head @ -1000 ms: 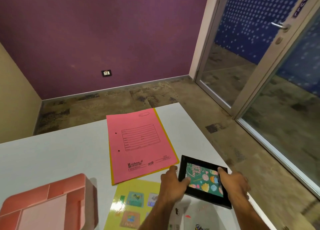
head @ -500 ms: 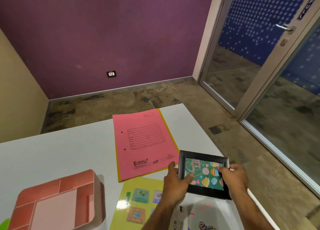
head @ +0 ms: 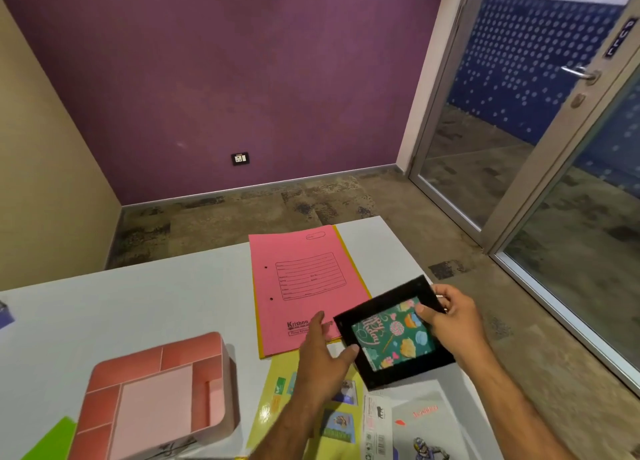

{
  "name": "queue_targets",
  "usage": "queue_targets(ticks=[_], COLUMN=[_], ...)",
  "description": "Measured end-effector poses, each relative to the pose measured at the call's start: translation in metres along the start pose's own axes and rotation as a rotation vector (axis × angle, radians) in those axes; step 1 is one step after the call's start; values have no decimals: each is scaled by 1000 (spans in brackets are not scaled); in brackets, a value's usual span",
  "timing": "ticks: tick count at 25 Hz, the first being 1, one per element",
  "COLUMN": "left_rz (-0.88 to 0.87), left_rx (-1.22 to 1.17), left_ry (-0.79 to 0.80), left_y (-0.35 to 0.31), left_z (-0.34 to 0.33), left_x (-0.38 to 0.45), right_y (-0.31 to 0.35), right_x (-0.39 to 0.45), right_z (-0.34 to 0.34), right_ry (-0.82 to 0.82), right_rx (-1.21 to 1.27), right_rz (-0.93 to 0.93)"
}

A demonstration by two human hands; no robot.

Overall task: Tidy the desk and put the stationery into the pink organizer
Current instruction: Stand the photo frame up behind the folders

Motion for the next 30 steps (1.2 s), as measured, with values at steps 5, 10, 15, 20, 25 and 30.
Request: queue_targets(ticks=[5,10,15,20,25,30], left_rz=[-324,-330,-234,-63,-24,-11], left_rx=[275,74,-240,-494,-505,-496], left_ry=[-15,3,-58,-143,-107,-98], left_y=[-24,-31,-29,-28,-25,-15], left_z=[25,30,36,40,35,33], left_x=[9,8,0,0,0,-3], right_y=[37,58,60,17,-8,-18], right_x=[-47,-77,-68,-33,-39,-33], right_z=[-25,-46,-40,-40,-78,-83], right_ry=[19,100,-6,276,638,618], right_rx=[-254,-362,-318,130,292,315], right_rz=[337,610,592,28,-131,-112])
Point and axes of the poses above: each hand's wrist, its own x-axis towards the middle knuckle, its own z-axis out of the back of the hand, y = z × x, the point moved 4 cm from there along x, towards the middle knuckle, and after that the axes turned 15 degrees about -z, right-handed, at the moved point
